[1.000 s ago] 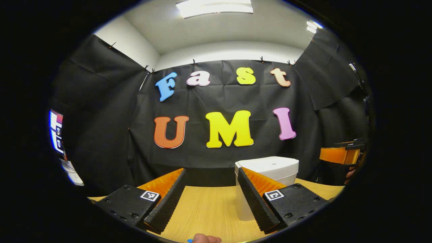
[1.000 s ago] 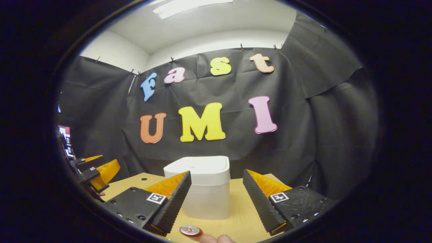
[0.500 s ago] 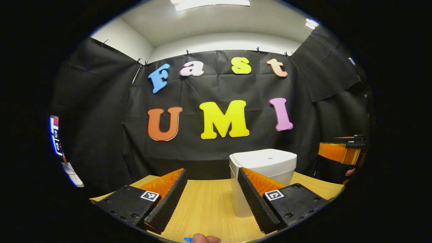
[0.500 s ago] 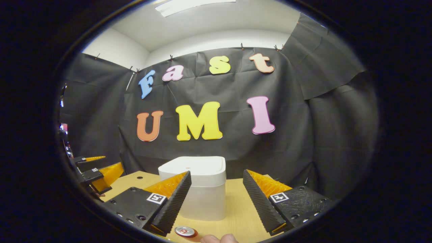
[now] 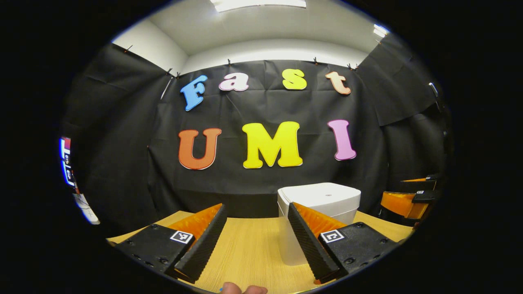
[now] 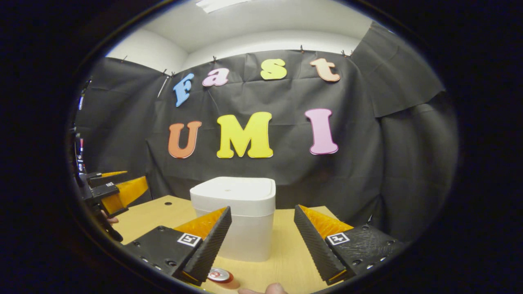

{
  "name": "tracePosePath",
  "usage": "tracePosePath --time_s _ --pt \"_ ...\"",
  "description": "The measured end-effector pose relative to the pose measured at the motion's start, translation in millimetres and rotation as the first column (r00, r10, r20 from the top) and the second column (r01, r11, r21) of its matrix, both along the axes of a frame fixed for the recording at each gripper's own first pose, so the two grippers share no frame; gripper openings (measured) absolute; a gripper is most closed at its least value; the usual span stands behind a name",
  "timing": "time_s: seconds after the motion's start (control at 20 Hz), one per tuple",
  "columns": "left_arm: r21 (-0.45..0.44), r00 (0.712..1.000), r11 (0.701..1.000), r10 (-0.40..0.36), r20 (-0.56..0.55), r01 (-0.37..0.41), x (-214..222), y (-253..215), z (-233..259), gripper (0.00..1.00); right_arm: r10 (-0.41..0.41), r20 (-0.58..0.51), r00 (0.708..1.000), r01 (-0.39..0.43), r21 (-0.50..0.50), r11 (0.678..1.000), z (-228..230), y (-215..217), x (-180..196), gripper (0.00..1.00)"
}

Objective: Press the lid of the desktop garbage bin to open it, pick up the crumpled paper on the desktop and throw it into the bin, then pick up the pop can on the desktop and drop it into the bin, and finally close the garbage bin lid.

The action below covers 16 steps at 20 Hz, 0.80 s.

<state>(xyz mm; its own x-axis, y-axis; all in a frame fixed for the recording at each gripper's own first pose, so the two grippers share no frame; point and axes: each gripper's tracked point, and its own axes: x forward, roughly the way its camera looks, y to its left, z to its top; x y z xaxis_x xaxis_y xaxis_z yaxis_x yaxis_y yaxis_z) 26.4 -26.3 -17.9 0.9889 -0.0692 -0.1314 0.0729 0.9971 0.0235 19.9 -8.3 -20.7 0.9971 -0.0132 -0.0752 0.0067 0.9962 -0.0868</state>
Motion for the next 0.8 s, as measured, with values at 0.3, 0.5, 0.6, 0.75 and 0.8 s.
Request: tracePosePath --time_s 0.3,0.5,0.6,0.75,0.8 --pt "-0.04 1.0 0.999 0.007 0.009 -0.007 0.2 -2.7 0.6 0.97 0.009 -0.006 1.0 -0.009 -0.032 0.999 9.2 11.9 18.0 0.95" --pt "-0.074 1.0 0.997 0.023 -0.003 -0.023 0.8 -0.5 1.3 0.97 0.057 -0.042 0.997 -0.058 -0.017 0.998 20.4 34.7 47.2 0.95" --pt "-0.104 0.999 0.994 0.032 -0.02 -0.034 -1.5 2.7 -2.1 0.97 0.05 -0.049 0.998 -0.052 -0.028 0.998 25.4 40.4 65.8 0.83" --pt "-0.125 0.997 0.991 0.051 -0.056 -0.057 0.2 13.8 -12.1 0.97 0.043 -0.102 0.994 -0.048 -0.044 0.998 13.9 50.8 92.8 0.53" --pt "-0.135 0.996 0.989 0.056 -0.063 -0.064 -0.5 17.0 -14.6 0.98 0.045 -0.124 0.991 -0.05 -0.038 0.998 8.8 52.6 99.2 0.45"
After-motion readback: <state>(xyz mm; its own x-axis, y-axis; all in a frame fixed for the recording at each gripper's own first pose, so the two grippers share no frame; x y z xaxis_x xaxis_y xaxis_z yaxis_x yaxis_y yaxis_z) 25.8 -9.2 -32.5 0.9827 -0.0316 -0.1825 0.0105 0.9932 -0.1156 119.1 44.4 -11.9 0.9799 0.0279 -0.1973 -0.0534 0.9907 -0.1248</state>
